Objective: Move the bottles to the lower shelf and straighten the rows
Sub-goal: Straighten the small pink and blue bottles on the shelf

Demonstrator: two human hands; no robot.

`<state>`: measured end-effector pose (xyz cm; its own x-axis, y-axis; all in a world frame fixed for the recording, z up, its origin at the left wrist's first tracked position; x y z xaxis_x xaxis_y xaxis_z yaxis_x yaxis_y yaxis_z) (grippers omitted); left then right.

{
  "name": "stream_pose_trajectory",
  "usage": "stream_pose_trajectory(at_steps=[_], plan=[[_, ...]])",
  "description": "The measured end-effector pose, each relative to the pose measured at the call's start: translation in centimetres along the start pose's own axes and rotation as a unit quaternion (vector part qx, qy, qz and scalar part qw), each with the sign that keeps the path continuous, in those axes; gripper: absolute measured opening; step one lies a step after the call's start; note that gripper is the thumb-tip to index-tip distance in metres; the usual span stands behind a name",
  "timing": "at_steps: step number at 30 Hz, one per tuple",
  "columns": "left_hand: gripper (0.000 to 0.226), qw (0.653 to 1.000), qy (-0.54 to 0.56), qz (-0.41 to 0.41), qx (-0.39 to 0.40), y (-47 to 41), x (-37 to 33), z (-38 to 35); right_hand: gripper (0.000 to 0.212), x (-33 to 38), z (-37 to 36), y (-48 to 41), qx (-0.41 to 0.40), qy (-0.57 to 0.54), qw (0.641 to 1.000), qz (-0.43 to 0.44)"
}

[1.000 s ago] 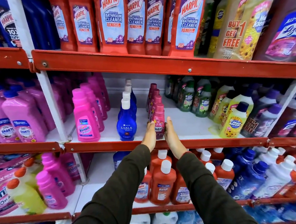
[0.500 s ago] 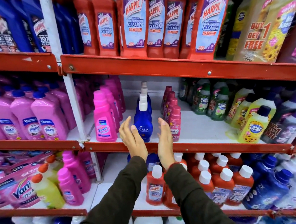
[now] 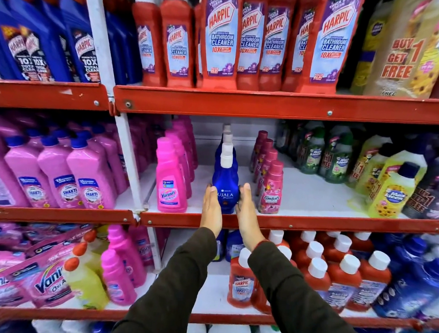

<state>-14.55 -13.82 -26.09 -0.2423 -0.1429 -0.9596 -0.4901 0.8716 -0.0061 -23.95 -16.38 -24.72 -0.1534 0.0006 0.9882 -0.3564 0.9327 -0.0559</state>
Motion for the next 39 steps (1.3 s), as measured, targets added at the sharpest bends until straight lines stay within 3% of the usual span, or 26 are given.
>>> stream_pose_trajectory(at_steps=[3, 13, 16, 19, 23, 25, 29, 34, 39], plan=[[0.06, 1.0, -0.007, 0.0, 0.003, -0.1, 0.0, 0.2, 0.037, -0.2, 0.2, 0.1, -0.005, -0.008, 1.0, -0.002], [0.061, 0.998, -0.047, -0.029, 0.024, 0.3, -0.8, 0.5, 0.038, -0.2, 0.3, 0.4, -0.021, 0.02, 1.0, 0.012], [0.056, 0.992, -0.074, -0.097, -0.027, 1.1, -1.6, 1.8, 0.046, 0.0, 0.9, 1.3, -0.085, 0.051, 0.994, 0.048], [0.046, 0.98, -0.067, -0.175, -0.071, 2.4, -2.9, 3.5, 0.03, 0.4, 1.2, 2.4, -0.157, 0.065, 0.98, 0.107], [0.042, 0.948, -0.091, -0.275, -0.127, 4.4, -4.7, 6.3, 0.021, 0.4, -1.3, 3.1, -0.132, 0.075, 0.977, 0.146], [0.047, 0.933, -0.099, -0.298, -0.178, 4.6, -5.4, 8.4, 0.028, 0.0, -3.5, 2.9, -0.084, 0.068, 0.985, 0.132], [0.054, 0.956, -0.065, -0.212, -0.193, 2.3, -5.8, 12.3, 0.053, -1.2, -8.2, 2.0, 0.023, 0.039, 0.998, 0.036], [0.059, 0.996, 0.046, -0.029, -0.076, -1.5, -4.1, 13.8, 0.067, -1.7, -12.2, 0.8, 0.124, 0.078, 0.989, -0.019], [0.058, 0.998, 0.0, -0.035, -0.049, -2.0, -4.4, 13.5, 0.07, -2.2, -13.0, 0.2, 0.16, 0.086, 0.983, -0.023]])
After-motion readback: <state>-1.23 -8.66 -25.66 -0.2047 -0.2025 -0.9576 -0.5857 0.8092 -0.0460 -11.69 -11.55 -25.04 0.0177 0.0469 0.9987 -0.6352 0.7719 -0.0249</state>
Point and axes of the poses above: each hand's wrist, its own y-axis away from the middle knuckle, its own z-axis out of the back of the hand, x = y × z, the point moved 7 cm from there along -y, towards the middle knuckle, and after that the axes turned 6 degrees about y, right-handed, at the moved point
